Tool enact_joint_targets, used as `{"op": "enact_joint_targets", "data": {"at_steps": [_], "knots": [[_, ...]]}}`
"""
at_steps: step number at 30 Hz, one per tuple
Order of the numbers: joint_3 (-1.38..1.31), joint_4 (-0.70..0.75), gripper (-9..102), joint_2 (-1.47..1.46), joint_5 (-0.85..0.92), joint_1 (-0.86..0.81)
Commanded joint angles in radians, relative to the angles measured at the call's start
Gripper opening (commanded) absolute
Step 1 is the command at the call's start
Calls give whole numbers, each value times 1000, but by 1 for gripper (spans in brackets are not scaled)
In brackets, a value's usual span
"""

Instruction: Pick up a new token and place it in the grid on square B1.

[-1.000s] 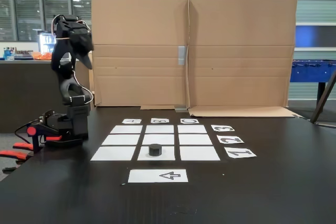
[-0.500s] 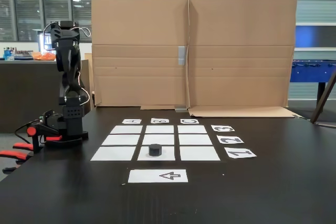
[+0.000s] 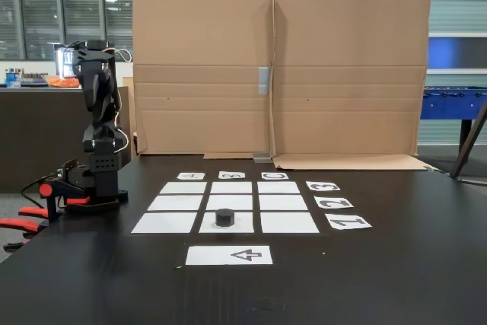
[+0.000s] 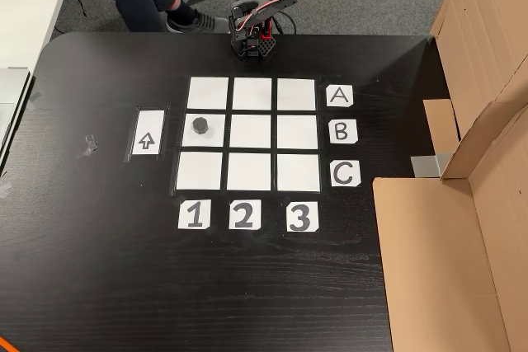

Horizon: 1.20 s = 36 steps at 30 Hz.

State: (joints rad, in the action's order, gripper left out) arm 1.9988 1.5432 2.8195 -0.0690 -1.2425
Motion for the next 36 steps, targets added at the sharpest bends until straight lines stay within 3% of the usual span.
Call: {"op": "enact_joint_targets", "data": {"at_steps": [1, 12, 24, 36], "knots": [[57, -64, 17, 25, 2, -29], [376, -318, 15, 61, 3, -127], [595, -430, 14, 95, 25, -147], [775, -437, 13, 198, 29, -158]]}}
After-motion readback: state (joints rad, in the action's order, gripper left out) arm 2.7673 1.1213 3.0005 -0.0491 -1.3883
